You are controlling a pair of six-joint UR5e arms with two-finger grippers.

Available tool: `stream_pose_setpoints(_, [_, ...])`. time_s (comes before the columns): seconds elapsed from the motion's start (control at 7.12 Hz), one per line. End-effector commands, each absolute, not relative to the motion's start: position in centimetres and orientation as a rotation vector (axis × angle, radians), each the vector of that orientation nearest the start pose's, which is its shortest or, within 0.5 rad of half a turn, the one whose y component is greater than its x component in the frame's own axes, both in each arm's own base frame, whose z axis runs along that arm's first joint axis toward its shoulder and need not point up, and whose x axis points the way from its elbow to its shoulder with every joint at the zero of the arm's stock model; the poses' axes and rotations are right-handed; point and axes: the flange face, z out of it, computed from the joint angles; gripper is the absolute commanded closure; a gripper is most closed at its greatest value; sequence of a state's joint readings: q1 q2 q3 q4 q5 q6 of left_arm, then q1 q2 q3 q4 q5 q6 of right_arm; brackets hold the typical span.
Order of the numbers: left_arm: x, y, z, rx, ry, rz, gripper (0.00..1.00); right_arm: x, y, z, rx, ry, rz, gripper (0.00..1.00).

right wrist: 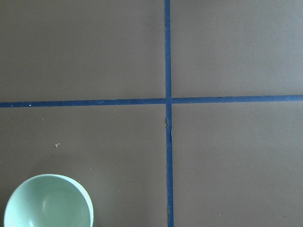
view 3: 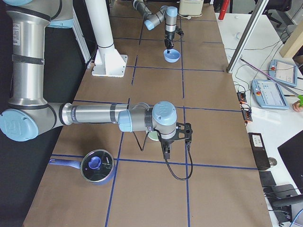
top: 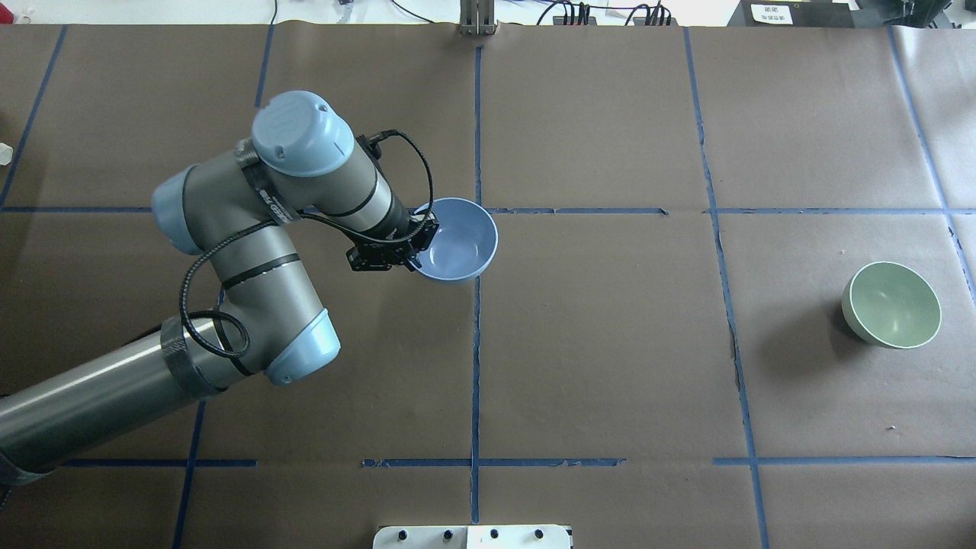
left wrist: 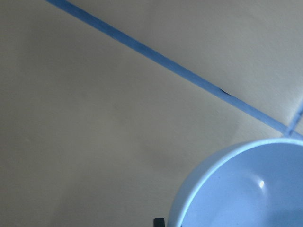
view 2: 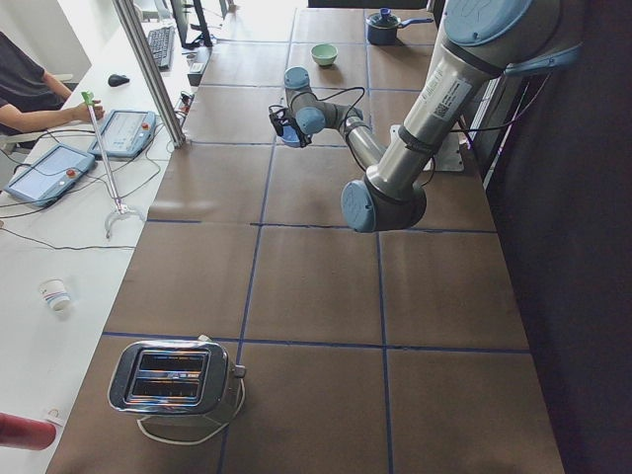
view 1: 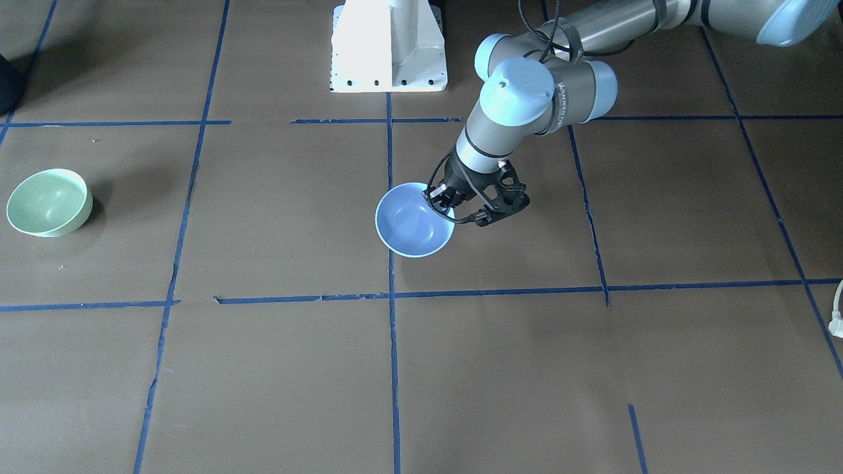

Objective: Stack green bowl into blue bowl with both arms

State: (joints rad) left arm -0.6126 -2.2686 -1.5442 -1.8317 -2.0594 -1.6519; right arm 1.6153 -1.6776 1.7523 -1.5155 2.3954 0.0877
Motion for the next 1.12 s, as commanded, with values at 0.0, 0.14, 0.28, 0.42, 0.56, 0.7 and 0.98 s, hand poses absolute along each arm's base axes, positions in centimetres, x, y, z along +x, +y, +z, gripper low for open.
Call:
stream_pose_setpoints(0.0, [57.2, -45.6, 22.4, -0.183, 1.057, -0.343, 1.0, 8.0, -45.1, 60.9, 0.105, -0.828, 0.073, 0.0])
stream_pose_setpoints(0.14, [57.6, -45.3, 22.6, -0.184, 1.057, -0.335, 0.96, 8.0, -45.1, 60.9, 0.106, -0.828, 0.071, 0.0])
stream_pose_setpoints(0.28, [57.4, -45.3, 22.5, -0.182, 1.06, -0.33, 0.44, 8.0, -45.1, 60.9, 0.104, -0.831, 0.071, 0.0])
stream_pose_setpoints(0.42, [57.0, -45.5, 23.1, -0.171, 1.054, -0.326, 0.0, 7.9, -45.1, 60.8, 0.104, -0.845, 0.07, 0.0])
stream_pose_setpoints(0.56, [56.0, -45.0, 24.3, -0.174, 1.049, -0.329, 0.0, 7.9, -45.3, 60.7, 0.107, -0.847, 0.069, 0.0])
stream_pose_setpoints(0.7, [53.6, -46.7, 23.6, -0.161, 1.066, -0.354, 0.0, 7.8, -45.3, 61.0, 0.099, -0.847, 0.069, 0.0])
stream_pose_setpoints(0.98, [44.4, -51.8, 21.6, -0.287, 1.087, -0.377, 0.0, 6.1, -45.4, 61.6, 0.093, -0.853, 0.038, 0.0])
